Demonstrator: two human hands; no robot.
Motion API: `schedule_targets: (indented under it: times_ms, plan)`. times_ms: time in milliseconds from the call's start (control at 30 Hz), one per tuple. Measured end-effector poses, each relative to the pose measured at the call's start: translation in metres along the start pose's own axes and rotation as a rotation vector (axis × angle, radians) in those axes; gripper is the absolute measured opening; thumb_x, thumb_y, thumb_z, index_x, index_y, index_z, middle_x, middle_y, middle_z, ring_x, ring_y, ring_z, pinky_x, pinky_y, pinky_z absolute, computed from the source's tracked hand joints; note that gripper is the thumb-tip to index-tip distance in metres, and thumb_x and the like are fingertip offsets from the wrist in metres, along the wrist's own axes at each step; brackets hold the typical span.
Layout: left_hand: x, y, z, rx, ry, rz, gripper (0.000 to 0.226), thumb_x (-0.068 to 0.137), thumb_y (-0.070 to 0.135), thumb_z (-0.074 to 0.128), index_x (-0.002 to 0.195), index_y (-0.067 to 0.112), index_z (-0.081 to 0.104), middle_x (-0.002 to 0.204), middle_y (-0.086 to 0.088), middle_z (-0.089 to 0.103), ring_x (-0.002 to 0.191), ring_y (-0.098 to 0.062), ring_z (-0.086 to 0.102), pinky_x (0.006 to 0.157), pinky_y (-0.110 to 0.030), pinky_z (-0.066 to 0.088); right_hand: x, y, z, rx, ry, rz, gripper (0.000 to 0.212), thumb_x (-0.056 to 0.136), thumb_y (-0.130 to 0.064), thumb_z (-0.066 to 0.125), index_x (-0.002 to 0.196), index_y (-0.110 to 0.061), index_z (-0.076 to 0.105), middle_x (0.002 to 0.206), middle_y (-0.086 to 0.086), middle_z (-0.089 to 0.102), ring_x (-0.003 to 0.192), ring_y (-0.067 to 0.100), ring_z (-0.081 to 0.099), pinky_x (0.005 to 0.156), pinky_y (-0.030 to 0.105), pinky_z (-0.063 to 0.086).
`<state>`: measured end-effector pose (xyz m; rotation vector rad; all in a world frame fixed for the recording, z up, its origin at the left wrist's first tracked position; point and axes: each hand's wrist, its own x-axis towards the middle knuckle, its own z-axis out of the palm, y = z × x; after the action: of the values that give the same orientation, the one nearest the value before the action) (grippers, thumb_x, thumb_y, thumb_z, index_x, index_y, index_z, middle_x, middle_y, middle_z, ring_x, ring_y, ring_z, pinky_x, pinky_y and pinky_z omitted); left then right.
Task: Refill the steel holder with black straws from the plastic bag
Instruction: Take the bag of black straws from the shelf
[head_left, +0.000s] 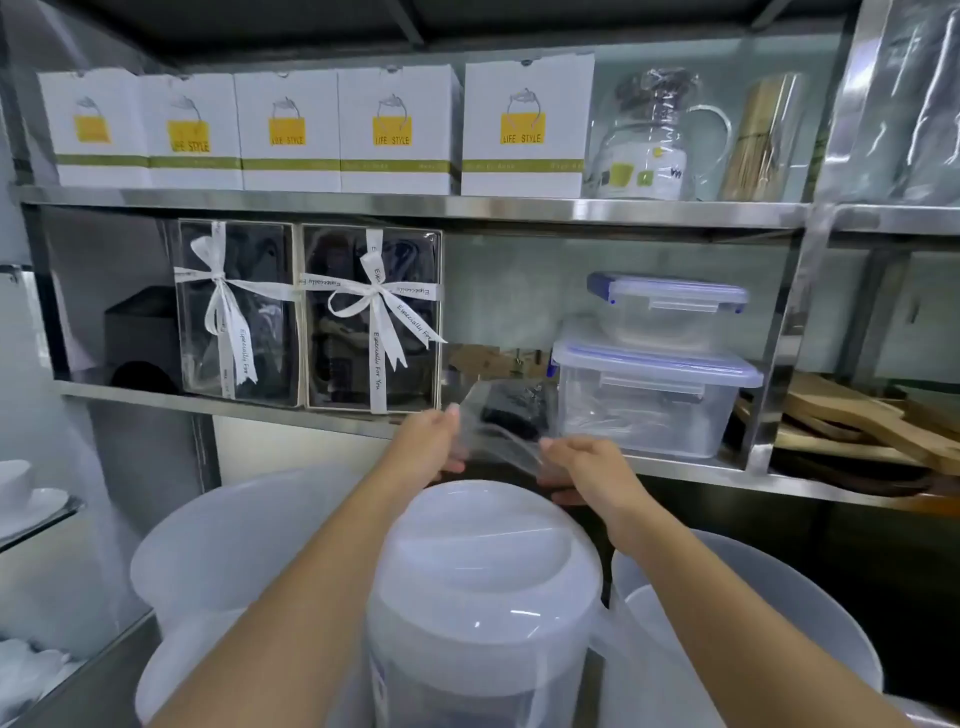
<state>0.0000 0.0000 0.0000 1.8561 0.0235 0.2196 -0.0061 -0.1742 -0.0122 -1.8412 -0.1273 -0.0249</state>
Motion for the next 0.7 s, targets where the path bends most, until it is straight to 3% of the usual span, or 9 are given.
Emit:
schedule_targets:
  times_ms: [133, 233, 300, 400, 500, 600, 700]
  plan:
    - [0.004, 0.004, -0.011, -0.254, 0.098, 0.041, 0.026, 0.097, 0.013, 0.033, 0.114, 0.013, 0.054, 0.084, -0.006, 0.069, 0.077, -0.022, 0.067, 0.078, -0.036, 0.052, -0.005, -0.02, -0.006, 0.183, 0.074, -0.028, 0.026, 0.092, -0.029, 0.05, 0.109, -0.01, 0.058, 0.096, 0.006, 0.067, 0.091, 0.018, 0.064, 0.079, 0.03, 0.054]
    - [-0.002, -0.003, -0.014, -0.087, 0.072, 0.116, 0.025, 0.09, 0.009, 0.05, 0.112, 0.017, 0.057, 0.086, -0.005, 0.069, 0.074, -0.019, 0.065, 0.067, -0.03, 0.047, -0.016, -0.036, -0.008, 0.253, 0.091, -0.054, 0.028, 0.093, -0.031, 0.048, 0.105, -0.008, 0.061, 0.097, 0.008, 0.069, 0.087, 0.019, 0.067, 0.074, 0.029, 0.055]
    - [-0.008, -0.008, -0.015, -0.025, 0.056, 0.124, 0.031, 0.088, 0.0, 0.049, 0.11, 0.02, 0.057, 0.095, -0.006, 0.067, 0.078, -0.019, 0.063, 0.063, -0.028, 0.043, -0.025, -0.045, -0.01, 0.263, 0.092, -0.073, 0.03, 0.095, -0.033, 0.044, 0.103, -0.009, 0.062, 0.097, 0.006, 0.07, 0.086, 0.017, 0.068, 0.07, 0.026, 0.055]
    - [-0.019, -0.008, -0.016, -0.053, 0.012, 0.168, 0.051, 0.081, -0.012, 0.052, 0.112, 0.029, 0.053, 0.115, -0.003, 0.059, 0.095, -0.017, 0.057, 0.07, -0.027, 0.046, -0.04, -0.057, -0.014, 0.267, 0.103, -0.096, 0.029, 0.096, -0.031, 0.04, 0.096, -0.013, 0.062, 0.093, 0.003, 0.07, 0.083, 0.015, 0.068, 0.063, 0.022, 0.054]
    - [-0.032, 0.0, -0.013, 0.008, -0.075, 0.256, 0.057, 0.074, 0.002, 0.071, 0.123, 0.024, 0.052, 0.124, 0.005, 0.054, 0.112, -0.01, 0.05, 0.092, -0.024, 0.043, -0.054, -0.069, -0.019, 0.298, 0.103, -0.117, 0.032, 0.098, -0.026, 0.036, 0.092, -0.011, 0.063, 0.085, 0.004, 0.07, 0.077, 0.016, 0.067, 0.061, 0.023, 0.053]
    - [-0.036, 0.016, -0.01, -0.03, -0.012, 0.321, 0.042, 0.076, 0.015, 0.073, 0.116, 0.019, 0.061, 0.12, 0.002, 0.06, 0.111, -0.014, 0.058, 0.084, -0.014, 0.044, -0.065, -0.08, -0.026, 0.36, 0.101, -0.166, 0.035, 0.098, -0.022, 0.035, 0.083, -0.009, 0.064, 0.078, 0.007, 0.07, 0.069, 0.018, 0.065, 0.058, 0.026, 0.052]
    - [-0.049, 0.039, -0.007, -0.037, 0.049, 0.408, 0.021, 0.08, 0.016, 0.068, 0.1, 0.022, 0.07, 0.106, 0.01, 0.066, 0.105, -0.017, 0.061, 0.09, -0.026, 0.044, -0.075, -0.09, -0.035, 0.383, 0.096, -0.259, 0.032, 0.095, -0.008, 0.033, 0.083, -0.007, 0.063, 0.073, 0.008, 0.066, 0.062, 0.018, 0.06, 0.053, 0.025, 0.048]
